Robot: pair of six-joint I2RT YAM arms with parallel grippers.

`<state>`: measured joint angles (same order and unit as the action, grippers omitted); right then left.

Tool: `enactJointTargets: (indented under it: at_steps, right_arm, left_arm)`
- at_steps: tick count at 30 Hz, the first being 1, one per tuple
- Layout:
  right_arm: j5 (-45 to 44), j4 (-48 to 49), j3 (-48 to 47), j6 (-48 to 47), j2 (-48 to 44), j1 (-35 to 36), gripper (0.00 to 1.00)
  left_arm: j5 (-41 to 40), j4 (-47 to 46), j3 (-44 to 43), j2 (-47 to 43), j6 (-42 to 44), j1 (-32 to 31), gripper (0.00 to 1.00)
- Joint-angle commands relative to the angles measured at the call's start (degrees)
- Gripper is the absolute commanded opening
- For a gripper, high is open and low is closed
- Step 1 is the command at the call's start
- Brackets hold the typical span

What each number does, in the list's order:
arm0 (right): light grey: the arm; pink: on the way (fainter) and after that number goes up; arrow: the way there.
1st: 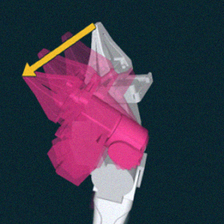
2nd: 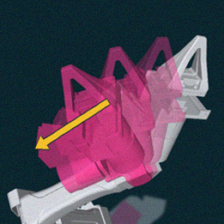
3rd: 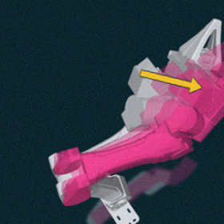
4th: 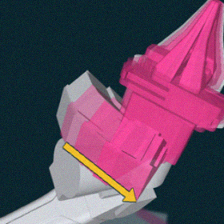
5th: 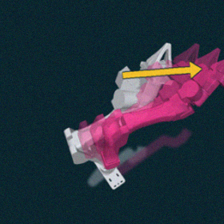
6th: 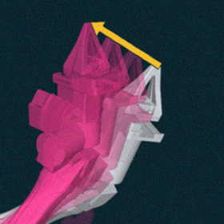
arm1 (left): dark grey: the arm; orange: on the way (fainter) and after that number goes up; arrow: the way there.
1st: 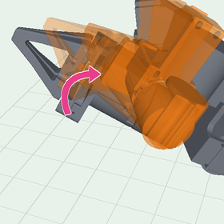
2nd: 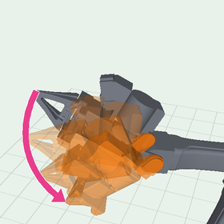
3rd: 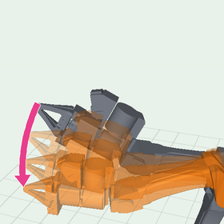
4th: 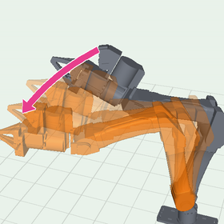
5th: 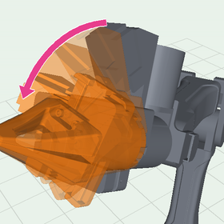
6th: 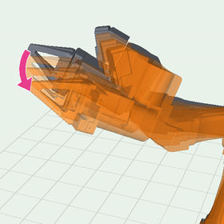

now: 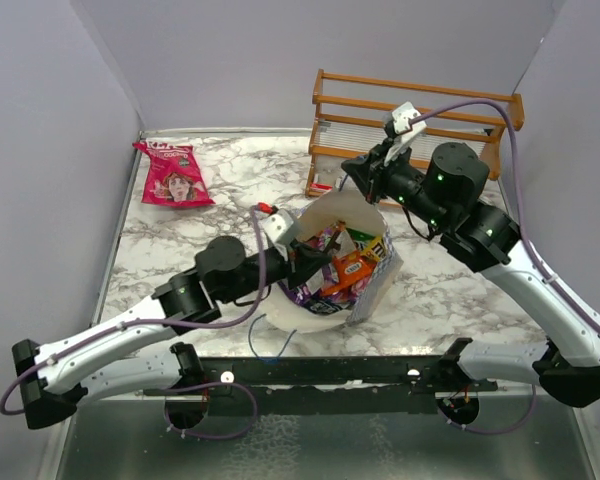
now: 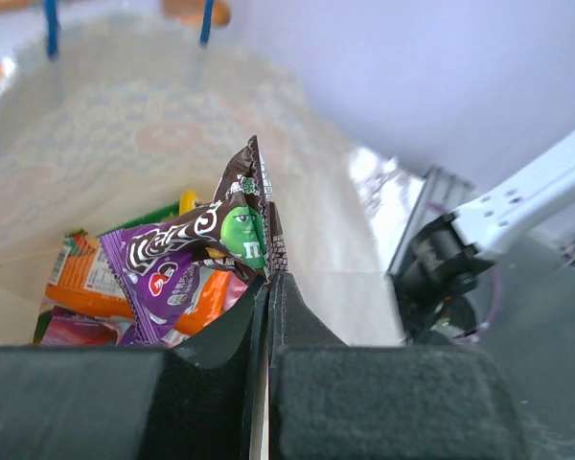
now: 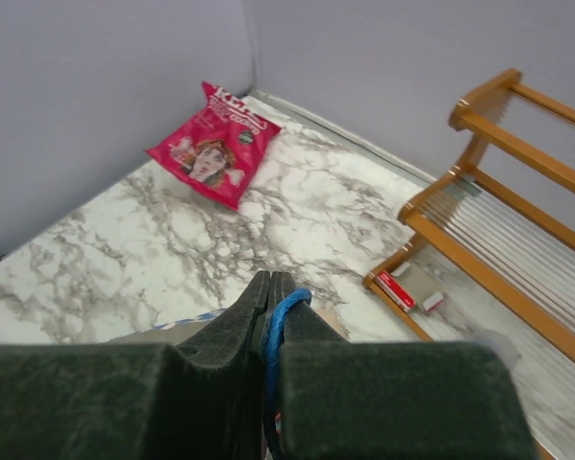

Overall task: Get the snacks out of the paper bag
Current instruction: Take out the snack from the paper bag, then adjust the paper bag at the center of the board, then place the snack at the center of the board.

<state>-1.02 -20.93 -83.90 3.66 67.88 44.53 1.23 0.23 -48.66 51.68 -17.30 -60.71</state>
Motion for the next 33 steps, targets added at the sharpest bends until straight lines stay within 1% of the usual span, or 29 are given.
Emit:
enactJointTargets:
  at_steps: [1,4,6,10,13,15,17,22,25,30,33]
  right_arm:
    - [-11.3,3.3,-1.0,-1.9,-5.5,0.2,0.02]
    - [-13.6,2.6,-1.6,-4.0,-7.6,0.2,0.02]
    - [-15.7,1.7,-2.7,-5.3,-8.5,0.2,0.02]
    - [-18.3,1.7,-3.6,-8.3,-10.3,0.2,0.02]
    - [-17.5,1.2,-5.8,-10.0,-9.5,0.2,0.02]
    - [-16.7,0.0,-8.0,-11.5,-7.8,0.2,0.02]
    - [-14.8,0.1,-8.6,-14.0,-6.5,0.2,0.02]
    - [-13.6,1.0,-10.1,-18.9,-3.6,0.2,0.02]
    - [-10.1,0.2,-10.2,-23.7,-3.2,0.2,0.02]
    - [-14.0,-0.4,-9.9,-29.2,-3.5,0.2,0.02]
    - [-15.0,-1.6,-11.6,-29.8,-3.2,0.1,0.02]
  left_arm:
    - [4.4,2.2,-5.1,-5.9,-1.0,0.1,0.00]
    - [0.0,6.5,-8.9,-6.6,0.0,0.0,0.00]
    - [-4.9,9.0,-11.3,-6.6,0.2,0.1,0.00]
    - [-18.5,11.3,-13.9,-7.1,-0.7,0.1,0.00]
    - [-31.7,14.9,-15.3,-6.4,-4.5,0.1,0.00]
    - [-36.2,17.2,-15.9,-5.4,-5.9,0.1,0.00]
    - [-36.6,17.9,-16.1,-4.6,-6.1,0.1,0.00]
    - [-36.6,19.5,-16.4,-2.8,-7.0,0.1,0.00]
    - [-36.4,20.5,-17.0,-1.5,-7.2,0.4,0.00]
    - [-34.7,20.9,-18.0,-0.5,-7.4,2.0,0.00]
    - [-34.8,21.0,-18.4,-0.6,-7.7,2.5,0.00]
